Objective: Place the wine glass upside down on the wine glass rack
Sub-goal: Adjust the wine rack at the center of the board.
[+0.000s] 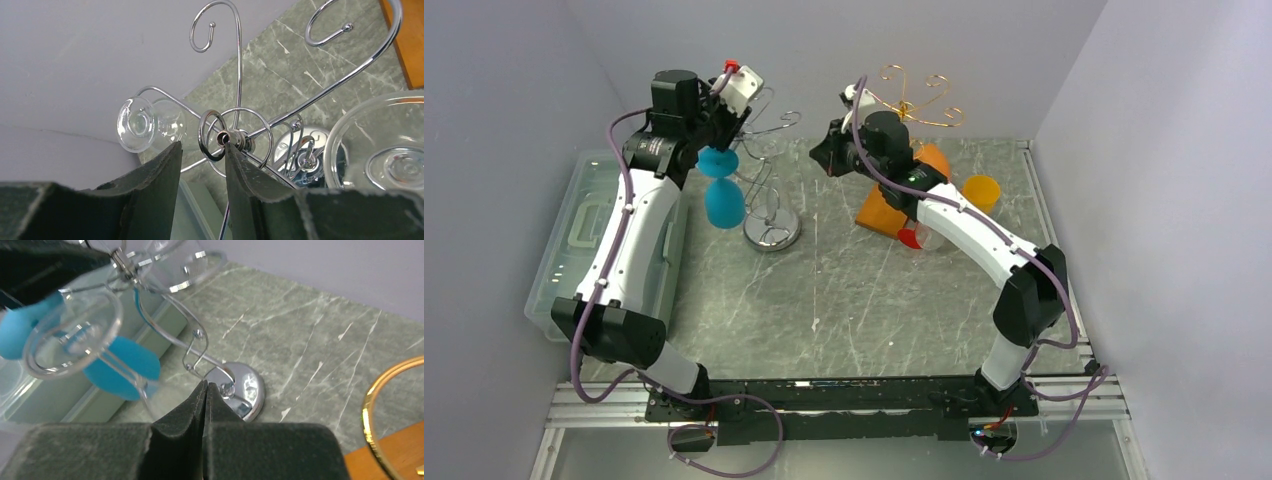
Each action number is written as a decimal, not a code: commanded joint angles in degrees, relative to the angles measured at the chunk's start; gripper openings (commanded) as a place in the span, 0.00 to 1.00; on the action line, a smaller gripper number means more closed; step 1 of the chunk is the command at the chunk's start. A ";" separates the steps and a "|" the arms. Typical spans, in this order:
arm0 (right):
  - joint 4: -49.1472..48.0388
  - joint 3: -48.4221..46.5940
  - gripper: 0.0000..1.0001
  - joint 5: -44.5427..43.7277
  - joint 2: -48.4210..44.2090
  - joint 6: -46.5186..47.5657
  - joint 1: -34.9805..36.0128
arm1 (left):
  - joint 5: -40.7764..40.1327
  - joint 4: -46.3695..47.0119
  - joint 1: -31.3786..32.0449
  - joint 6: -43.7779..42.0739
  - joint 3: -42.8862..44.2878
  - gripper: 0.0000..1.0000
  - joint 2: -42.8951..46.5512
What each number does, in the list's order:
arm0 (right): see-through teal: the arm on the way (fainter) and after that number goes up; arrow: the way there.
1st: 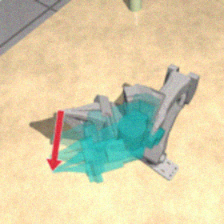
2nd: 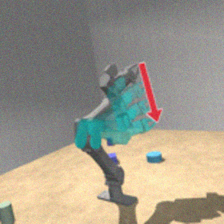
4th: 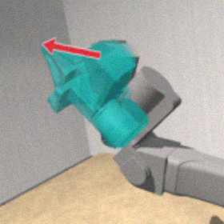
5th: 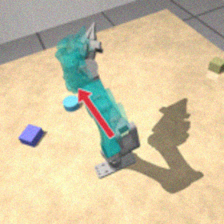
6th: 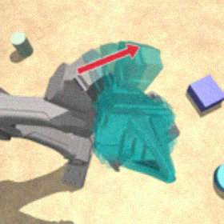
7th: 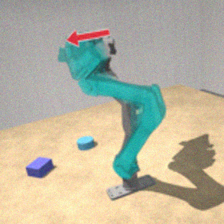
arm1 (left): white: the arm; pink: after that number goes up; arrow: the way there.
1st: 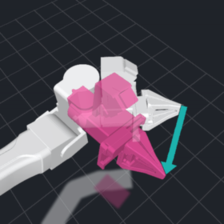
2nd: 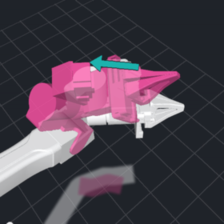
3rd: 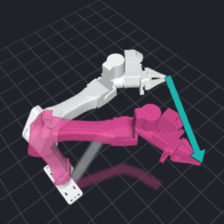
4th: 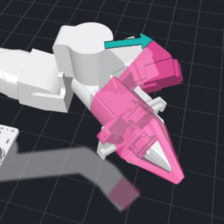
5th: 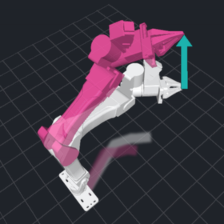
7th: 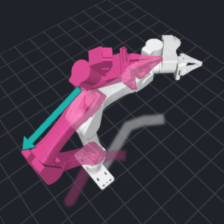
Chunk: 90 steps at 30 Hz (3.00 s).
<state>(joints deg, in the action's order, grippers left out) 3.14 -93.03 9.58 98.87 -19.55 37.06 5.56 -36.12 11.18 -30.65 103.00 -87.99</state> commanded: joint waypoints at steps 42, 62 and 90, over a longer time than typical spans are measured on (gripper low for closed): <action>0.41 -15.52 0.56 -1.50 6.20 -0.73 -1.55 | -4.12 -15.82 -10.49 -9.95 0.96 0.71 11.38; -0.40 -11.78 0.44 0.32 5.60 -2.57 -1.68 | 10.60 -11.72 -17.32 -5.63 -2.51 0.73 5.91; -5.34 -1.94 0.34 0.77 -0.34 -5.80 -0.16 | 12.71 -5.00 -18.30 1.20 4.88 0.68 -3.95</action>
<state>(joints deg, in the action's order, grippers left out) -1.83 -95.90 9.19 101.21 -25.12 35.73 15.18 -44.36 -7.33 -32.27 103.61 -90.65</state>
